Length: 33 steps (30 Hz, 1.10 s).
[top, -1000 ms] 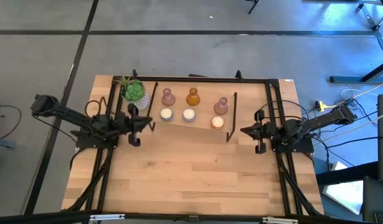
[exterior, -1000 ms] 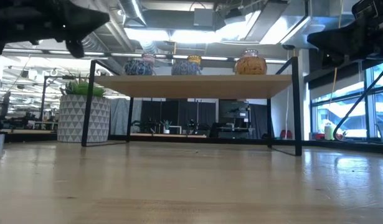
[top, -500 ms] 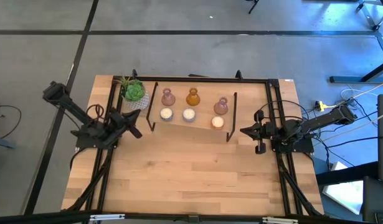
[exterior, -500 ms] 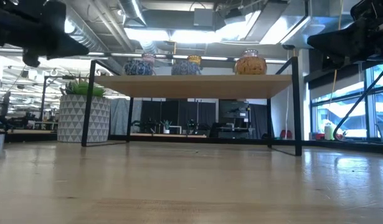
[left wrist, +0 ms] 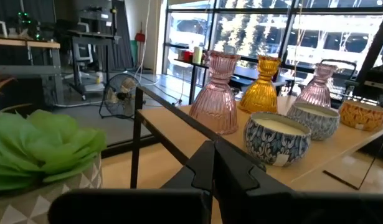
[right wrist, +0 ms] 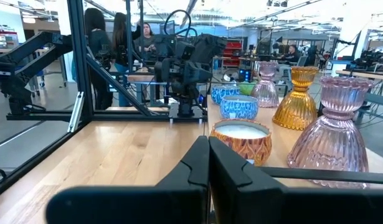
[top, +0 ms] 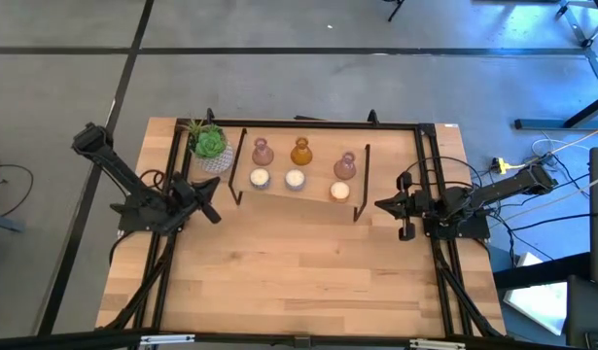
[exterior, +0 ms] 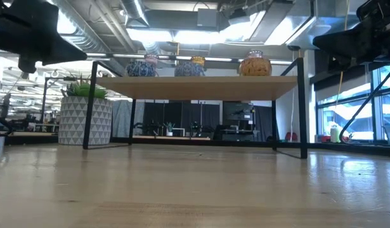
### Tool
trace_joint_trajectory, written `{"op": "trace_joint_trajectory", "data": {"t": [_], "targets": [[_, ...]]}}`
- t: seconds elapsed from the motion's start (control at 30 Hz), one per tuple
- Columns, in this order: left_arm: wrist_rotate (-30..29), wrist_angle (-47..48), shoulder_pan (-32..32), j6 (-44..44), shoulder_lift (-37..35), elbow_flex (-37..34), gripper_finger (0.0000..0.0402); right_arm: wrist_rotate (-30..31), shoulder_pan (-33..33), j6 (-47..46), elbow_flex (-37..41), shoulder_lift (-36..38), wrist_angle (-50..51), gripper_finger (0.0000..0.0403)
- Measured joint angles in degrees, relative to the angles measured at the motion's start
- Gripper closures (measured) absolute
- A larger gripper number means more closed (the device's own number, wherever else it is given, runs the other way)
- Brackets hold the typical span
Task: Pick & Place candle stick holders
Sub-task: Adjust the shelf
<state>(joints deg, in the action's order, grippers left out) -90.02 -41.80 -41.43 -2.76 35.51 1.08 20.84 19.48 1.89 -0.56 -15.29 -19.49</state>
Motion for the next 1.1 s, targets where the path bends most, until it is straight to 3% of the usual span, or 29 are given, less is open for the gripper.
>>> {"op": "trace_joint_trajectory", "data": {"t": [0.13,0.43,0.7,1.0,1.1], "targets": [[0.77,4.82,0.97,-5.16,0.00,0.00,0.0400,0.02,-0.01,0.00,0.00,0.00,-0.01,0.0400],[12.88,17.01,10.01,-19.86,0.81,0.04,0.0400,0.07,-0.01,0.00,0.00,0.00,-0.01,0.0400],[29.42,17.71,18.15,-22.79,0.76,0.08,0.0400,0.09,0.00,0.00,0.00,0.00,0.00,0.0400],[41.72,14.95,20.86,-22.67,2.40,0.22,0.0400,0.07,0.00,0.02,0.00,0.00,0.00,0.0400],[42.27,14.73,20.89,-23.04,2.56,0.22,0.0400,0.07,0.00,0.02,0.00,0.00,-0.02,0.0400]]}}
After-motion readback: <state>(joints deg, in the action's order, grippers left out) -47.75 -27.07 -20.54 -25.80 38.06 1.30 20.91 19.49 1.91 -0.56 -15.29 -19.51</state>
